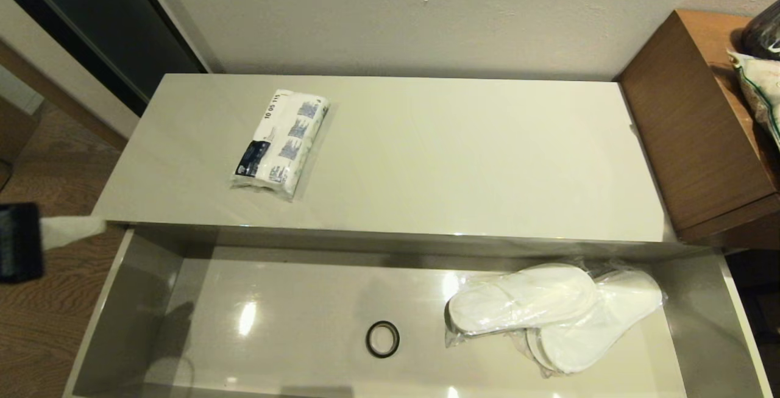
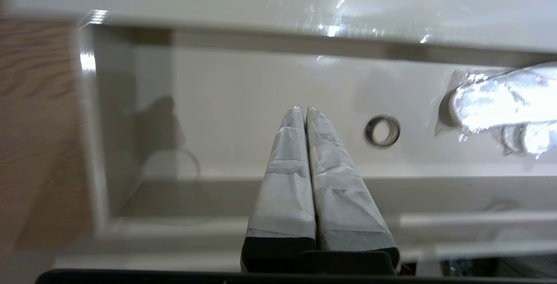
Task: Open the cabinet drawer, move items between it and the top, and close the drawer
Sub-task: Pick up the tissue on the table
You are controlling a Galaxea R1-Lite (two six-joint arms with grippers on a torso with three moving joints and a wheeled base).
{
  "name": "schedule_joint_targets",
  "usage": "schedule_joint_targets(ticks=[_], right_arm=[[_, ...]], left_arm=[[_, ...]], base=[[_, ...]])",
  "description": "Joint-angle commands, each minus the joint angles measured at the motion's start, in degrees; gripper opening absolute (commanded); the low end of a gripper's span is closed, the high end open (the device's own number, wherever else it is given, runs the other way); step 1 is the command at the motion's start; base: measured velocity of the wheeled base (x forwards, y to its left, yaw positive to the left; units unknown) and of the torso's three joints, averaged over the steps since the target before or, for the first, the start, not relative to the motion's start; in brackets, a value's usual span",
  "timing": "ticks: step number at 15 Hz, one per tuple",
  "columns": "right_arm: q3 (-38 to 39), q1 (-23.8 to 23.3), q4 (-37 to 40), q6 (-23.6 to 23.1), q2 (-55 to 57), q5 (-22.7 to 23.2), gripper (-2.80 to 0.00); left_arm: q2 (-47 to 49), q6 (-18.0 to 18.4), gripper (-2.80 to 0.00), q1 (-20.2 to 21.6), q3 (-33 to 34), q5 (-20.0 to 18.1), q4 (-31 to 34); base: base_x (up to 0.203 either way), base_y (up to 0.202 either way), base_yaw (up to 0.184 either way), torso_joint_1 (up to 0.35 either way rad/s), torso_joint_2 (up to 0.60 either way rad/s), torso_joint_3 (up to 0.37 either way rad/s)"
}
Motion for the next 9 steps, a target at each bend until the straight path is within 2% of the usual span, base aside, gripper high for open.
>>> schedule_joint_targets(ticks=[1,5,7,9], right_arm=[[0.0,0.0,0.0,0.0,0.1,0.1,-2.8],[0.0,0.0,0.0,0.0,0.1,0.0,-2.8],[0.0,0.0,0.0,0.0,0.1,0.0,-2.8],[0.0,0.0,0.0,0.0,0.1,0.0,-2.8]], left_arm=[[16.4,-0.1,-2.8,-1.6,-3.8,-0.6,-3.7],[30.4,-1.5,-2.8,-4.6,-16.4,-1.2,-9.8],[34.4,-2.9,-2.8,-6.0,-19.9,-1.0,-10.9],[36.1,-3.0,-2.8,-7.2,-20.4,-0.7,-12.8]], base=[[0.0,0.0,0.0,0.0,0.0,0.0],[0.0,0.0,0.0,0.0,0.0,0.0],[0.0,0.0,0.0,0.0,0.0,0.0],[0.0,0.0,0.0,0.0,0.0,0.0]])
